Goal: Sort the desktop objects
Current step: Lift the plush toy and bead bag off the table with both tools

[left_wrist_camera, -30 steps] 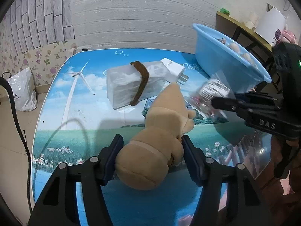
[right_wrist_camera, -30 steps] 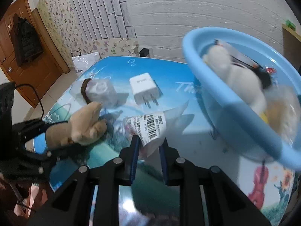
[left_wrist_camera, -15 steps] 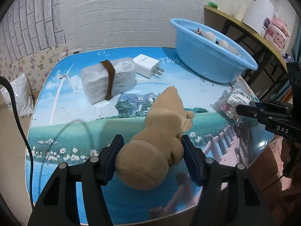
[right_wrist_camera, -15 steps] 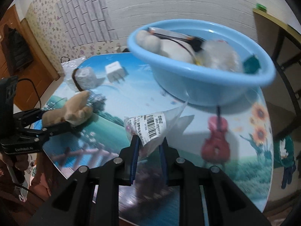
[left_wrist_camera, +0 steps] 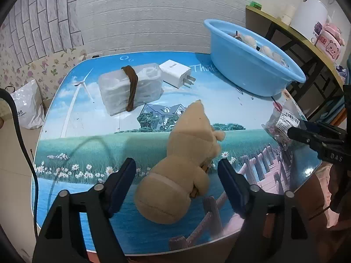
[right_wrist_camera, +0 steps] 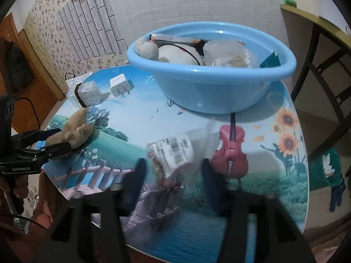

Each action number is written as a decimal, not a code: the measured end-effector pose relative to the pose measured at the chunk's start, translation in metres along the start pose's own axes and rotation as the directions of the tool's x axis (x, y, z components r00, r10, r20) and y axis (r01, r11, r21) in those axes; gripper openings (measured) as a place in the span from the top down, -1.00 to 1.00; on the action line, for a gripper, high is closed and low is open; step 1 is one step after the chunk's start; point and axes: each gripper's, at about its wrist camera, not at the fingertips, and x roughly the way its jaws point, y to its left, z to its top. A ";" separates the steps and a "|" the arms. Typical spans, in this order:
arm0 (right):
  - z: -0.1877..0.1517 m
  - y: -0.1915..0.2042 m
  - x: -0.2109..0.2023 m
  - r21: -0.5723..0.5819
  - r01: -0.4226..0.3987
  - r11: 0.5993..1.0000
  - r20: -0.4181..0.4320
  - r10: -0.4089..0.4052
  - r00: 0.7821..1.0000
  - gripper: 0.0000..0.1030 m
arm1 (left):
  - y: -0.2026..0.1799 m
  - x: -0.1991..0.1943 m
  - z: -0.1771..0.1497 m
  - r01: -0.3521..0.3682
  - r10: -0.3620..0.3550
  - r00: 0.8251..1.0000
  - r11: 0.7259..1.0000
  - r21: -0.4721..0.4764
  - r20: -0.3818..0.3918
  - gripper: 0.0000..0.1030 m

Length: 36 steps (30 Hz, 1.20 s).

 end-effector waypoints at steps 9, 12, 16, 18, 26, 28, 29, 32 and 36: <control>0.001 0.000 0.011 -0.018 0.025 1.000 -0.021 -0.026 0.999 -0.13 | -0.004 0.013 0.000 -0.014 0.015 0.999 1.000 0.019 -0.038 -0.56; 0.002 0.000 0.014 -0.019 0.032 0.999 -0.026 -0.033 0.999 -0.14 | -0.004 0.016 0.001 -0.018 0.019 0.999 1.000 0.024 -0.046 -0.56; 0.003 0.000 0.019 -0.017 0.035 0.999 -0.037 -0.036 0.999 -0.14 | -0.006 0.021 0.003 -0.026 0.027 0.998 0.999 0.032 -0.050 -0.57; 0.004 0.000 0.024 -0.017 0.036 0.999 -0.047 -0.037 0.998 -0.14 | -0.008 0.023 0.004 -0.034 0.036 0.998 0.998 0.045 -0.049 -0.64; 0.006 0.001 0.032 -0.011 0.041 0.999 -0.028 -0.041 0.999 -0.40 | -0.018 0.034 0.003 -0.076 0.081 0.996 0.991 0.110 -0.037 -0.99; 0.005 0.002 0.033 -0.009 0.048 0.999 -0.017 -0.048 0.999 -0.51 | -0.018 0.034 0.003 -0.079 0.083 0.996 0.991 0.106 -0.026 -0.99; 0.005 0.003 0.034 -0.009 0.050 0.999 -0.013 -0.050 0.999 -0.58 | -0.018 0.034 0.003 -0.080 0.083 0.996 0.991 0.106 -0.019 -0.99; 0.003 0.007 0.037 -0.022 0.062 0.998 -0.005 -0.062 0.998 -0.81 | -0.016 0.034 0.001 -0.083 0.082 0.997 0.991 0.102 0.009 -0.99; 0.000 0.015 0.043 -0.060 0.121 0.991 -0.009 -0.122 0.992 -1.00 | -0.018 0.034 0.001 -0.089 0.087 0.996 0.992 0.090 0.033 -0.99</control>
